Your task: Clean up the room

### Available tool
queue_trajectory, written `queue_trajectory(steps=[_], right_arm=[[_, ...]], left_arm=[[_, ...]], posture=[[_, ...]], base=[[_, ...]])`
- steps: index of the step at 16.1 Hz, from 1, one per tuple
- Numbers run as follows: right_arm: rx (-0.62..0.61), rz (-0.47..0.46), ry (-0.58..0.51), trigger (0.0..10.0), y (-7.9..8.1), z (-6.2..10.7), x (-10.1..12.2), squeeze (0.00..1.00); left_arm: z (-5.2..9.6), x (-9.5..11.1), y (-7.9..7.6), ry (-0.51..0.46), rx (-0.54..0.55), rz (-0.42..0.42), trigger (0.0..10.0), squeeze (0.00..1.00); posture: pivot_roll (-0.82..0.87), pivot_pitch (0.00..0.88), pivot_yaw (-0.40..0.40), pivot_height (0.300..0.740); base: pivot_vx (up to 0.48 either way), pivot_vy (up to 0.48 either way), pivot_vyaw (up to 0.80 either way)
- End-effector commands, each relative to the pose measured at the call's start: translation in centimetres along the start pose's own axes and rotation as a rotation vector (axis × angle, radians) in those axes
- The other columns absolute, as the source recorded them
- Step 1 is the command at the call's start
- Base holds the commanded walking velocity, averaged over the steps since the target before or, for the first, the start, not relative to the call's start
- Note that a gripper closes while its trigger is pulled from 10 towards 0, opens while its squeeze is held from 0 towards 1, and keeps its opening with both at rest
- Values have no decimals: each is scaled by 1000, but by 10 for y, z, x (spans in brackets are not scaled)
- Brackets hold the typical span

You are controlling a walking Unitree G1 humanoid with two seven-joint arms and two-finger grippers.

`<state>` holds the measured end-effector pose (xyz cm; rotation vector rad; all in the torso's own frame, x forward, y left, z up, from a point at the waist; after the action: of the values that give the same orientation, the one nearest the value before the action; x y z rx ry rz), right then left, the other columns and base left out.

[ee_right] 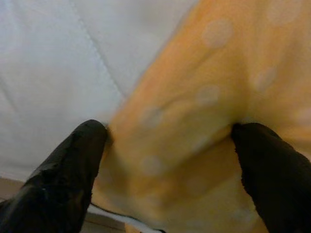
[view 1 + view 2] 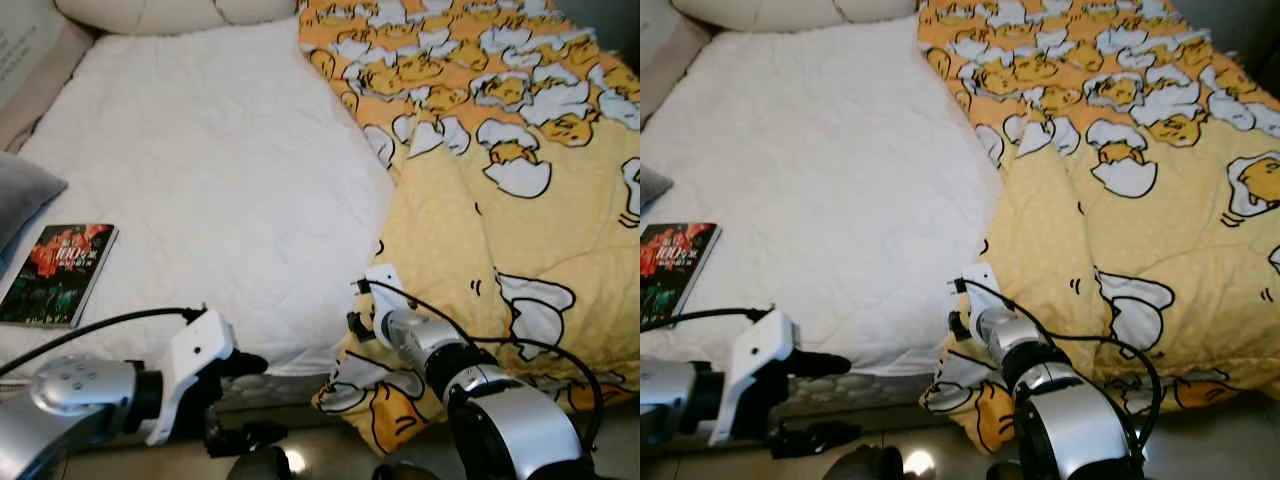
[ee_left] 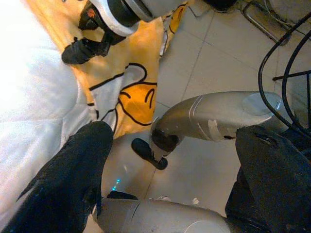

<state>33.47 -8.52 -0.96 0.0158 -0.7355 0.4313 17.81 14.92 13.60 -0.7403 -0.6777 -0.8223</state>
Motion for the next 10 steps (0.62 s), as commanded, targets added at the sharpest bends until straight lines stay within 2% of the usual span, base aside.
queue_trajectory(steps=[1,5,10], right_arm=[[-5,-17,1,0,1,-1,-1,0],[3,-46,-11,0,0,-1,-1,0],[4,-33,-10,0,-1,-1,-4,0]], left_arm=[[5,-2,-4,16,12,2,10000,1000],[7,-2,-4,17,36,13,10000,1000],[7,-5,-10,30,22,25,10000,1000]], posture=[[234,173,53,740],[233,168,51,740],[238,172,51,740]], base=[[0,0,0],[0,0,0],[0,0,0]])
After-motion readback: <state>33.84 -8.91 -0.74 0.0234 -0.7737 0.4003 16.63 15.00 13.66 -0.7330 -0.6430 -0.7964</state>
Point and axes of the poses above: a point about 5 cm out from each wrist's last joint towards the gripper, its own z axis pointing back from the gripper into the wrist, its own x axis along the axis of the wrist's last joint, y = z × x, the point moved 3 cm from there along -z, pointing out of the wrist towards the gripper, and after that the axes turned 9 degrees about z, right-handed, at the moved point
